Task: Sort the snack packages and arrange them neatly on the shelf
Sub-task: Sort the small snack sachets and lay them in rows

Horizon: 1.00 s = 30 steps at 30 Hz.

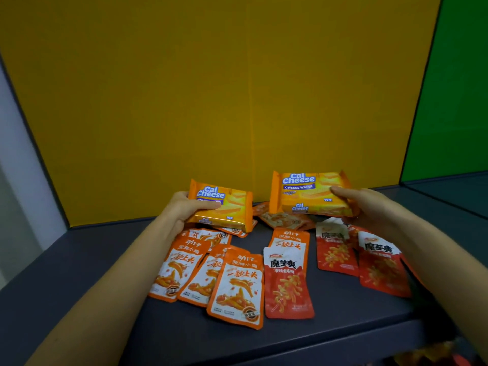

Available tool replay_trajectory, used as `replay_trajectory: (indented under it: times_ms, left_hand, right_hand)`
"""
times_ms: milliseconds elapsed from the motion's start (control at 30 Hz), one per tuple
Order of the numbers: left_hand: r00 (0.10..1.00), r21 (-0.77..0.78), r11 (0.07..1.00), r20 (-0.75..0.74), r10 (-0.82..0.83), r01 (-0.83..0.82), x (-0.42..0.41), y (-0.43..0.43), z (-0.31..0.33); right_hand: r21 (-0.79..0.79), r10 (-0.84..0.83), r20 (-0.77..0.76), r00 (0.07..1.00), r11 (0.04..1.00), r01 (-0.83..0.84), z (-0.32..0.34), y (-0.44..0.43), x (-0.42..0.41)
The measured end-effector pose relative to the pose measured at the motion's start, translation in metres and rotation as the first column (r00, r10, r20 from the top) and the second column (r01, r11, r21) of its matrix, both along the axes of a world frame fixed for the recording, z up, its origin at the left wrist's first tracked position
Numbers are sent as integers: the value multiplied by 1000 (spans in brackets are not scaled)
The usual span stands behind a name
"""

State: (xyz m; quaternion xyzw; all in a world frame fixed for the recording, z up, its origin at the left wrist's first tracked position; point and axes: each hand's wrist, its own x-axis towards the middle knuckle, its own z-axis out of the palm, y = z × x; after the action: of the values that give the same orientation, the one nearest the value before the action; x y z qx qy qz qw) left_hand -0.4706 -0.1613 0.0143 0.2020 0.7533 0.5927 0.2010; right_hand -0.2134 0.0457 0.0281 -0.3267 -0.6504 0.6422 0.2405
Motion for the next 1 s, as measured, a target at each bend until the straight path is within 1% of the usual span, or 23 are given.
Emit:
replay_trajectory:
  times_ms: [67,133,300,400,467,533,667,800,933,1000]
  left_hand:
    - [998,44,999,47,-29,27,1,0,3]
    - [997,50,997,60,-58,55,4,-1,7]
    - [1000,105,994,-18,-16,18,27,-4,32]
    - [999,139,989,-10,-51,52,52,9,49]
    - [996,130,987,-39,-86,90,76,26,58]
    - [990,121,983,-66,-128,135,101,48,64]
    - [973,119,966,-61,-222,228,161,101,67]
    - [953,147,941,-26,-303,304,228,159,62]
    - [929,157,920,34,-368,359,298,217,50]
    - [924,155,915,37,-381,372,329,247,41]
  right_hand:
    - [-24,-19,-36,999,1000,18,-2,1,3]
    - [-34,-46,-68,997,998,43,-3,4,8]
    - [-3,-97,-90,991,995,97,-3,16,34]
    - [-7,-155,-109,982,988,155,-2,32,58]
    - [-22,-182,-133,974,983,181,0,43,78]
    - [-8,-206,-140,968,978,207,2,56,106]
    - [-8,-269,-148,952,963,271,6,86,173]
    - [-67,-355,-160,921,935,349,3,124,243]
    - [-24,-419,-146,896,907,420,-1,164,319]
    - [-22,-454,-137,880,890,456,-4,182,356]
